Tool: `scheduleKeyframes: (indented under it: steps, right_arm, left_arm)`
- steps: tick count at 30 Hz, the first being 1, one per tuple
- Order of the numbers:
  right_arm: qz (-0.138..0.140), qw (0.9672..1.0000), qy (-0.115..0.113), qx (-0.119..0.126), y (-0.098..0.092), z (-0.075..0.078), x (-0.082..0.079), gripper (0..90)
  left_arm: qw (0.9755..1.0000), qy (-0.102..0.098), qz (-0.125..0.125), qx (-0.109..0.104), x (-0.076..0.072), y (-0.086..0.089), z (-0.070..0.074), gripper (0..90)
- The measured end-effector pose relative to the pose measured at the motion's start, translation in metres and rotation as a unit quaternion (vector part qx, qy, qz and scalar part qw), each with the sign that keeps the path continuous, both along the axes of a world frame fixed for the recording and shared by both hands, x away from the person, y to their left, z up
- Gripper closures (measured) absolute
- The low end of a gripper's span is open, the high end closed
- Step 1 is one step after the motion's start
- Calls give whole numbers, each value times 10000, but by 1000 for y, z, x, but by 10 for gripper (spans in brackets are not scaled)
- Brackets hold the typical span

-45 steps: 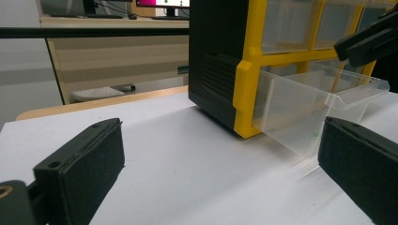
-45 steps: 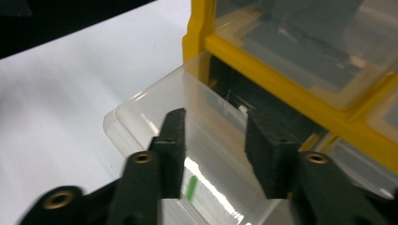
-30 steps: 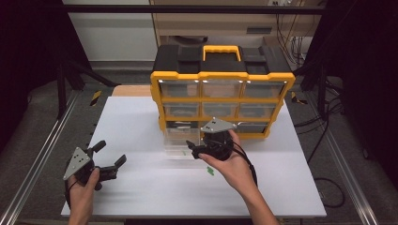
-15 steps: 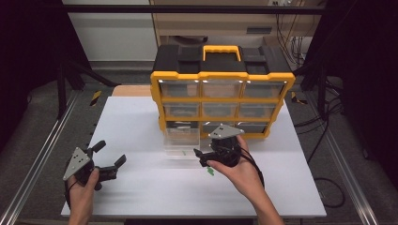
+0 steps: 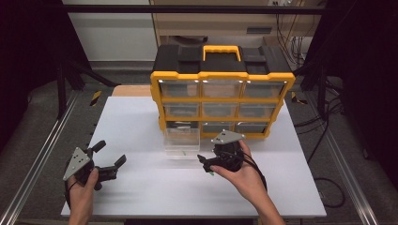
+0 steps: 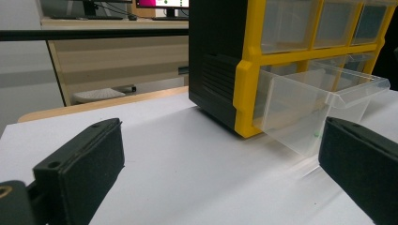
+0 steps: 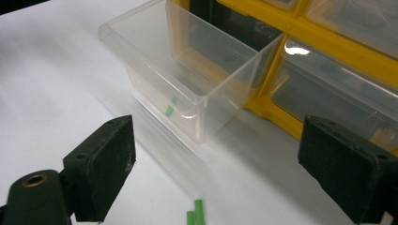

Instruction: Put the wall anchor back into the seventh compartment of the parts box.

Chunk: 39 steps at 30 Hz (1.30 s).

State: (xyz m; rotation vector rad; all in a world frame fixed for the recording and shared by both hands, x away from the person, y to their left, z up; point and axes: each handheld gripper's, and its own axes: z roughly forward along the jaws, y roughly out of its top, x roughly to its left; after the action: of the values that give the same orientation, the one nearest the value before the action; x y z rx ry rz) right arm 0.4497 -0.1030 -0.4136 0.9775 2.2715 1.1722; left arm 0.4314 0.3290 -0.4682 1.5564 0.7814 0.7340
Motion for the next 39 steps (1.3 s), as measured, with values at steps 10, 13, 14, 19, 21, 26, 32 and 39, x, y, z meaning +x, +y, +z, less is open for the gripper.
scheduleKeyframes:
  steps: [10,13,14,19,21,26,32,39]
  right_arm:
    - [-11,9998,199,-92,-6,-13,-3,121]
    - [-44,9996,276,-78,-8,-16,-4,124]
    - [-44,9995,301,-79,-9,-17,-4,125]
    - [-37,9991,394,-123,-11,-24,-6,136]
    - [-16,9990,437,-122,-11,-26,-6,140]
    - [31,9982,574,-173,-10,-31,-5,153]
    - [54,9974,699,-151,-11,-36,-4,177]
    - [137,9970,748,-156,-8,-42,-5,242]
  left_arm:
    - [10000,9,-16,-6,0,-1,0,3]
    - [10000,-17,-26,-21,-1,-1,1,3]
    - [10000,-21,-26,-31,-1,-1,1,2]
    - [10000,-9,-17,-24,-1,0,1,2]
    - [10000,-18,-18,-45,-1,-1,1,2]
    - [10000,-18,-22,-41,0,-1,1,3]
    - [10000,-18,-35,-36,0,-1,1,3]
    - [10000,-12,-22,-42,0,0,1,3]
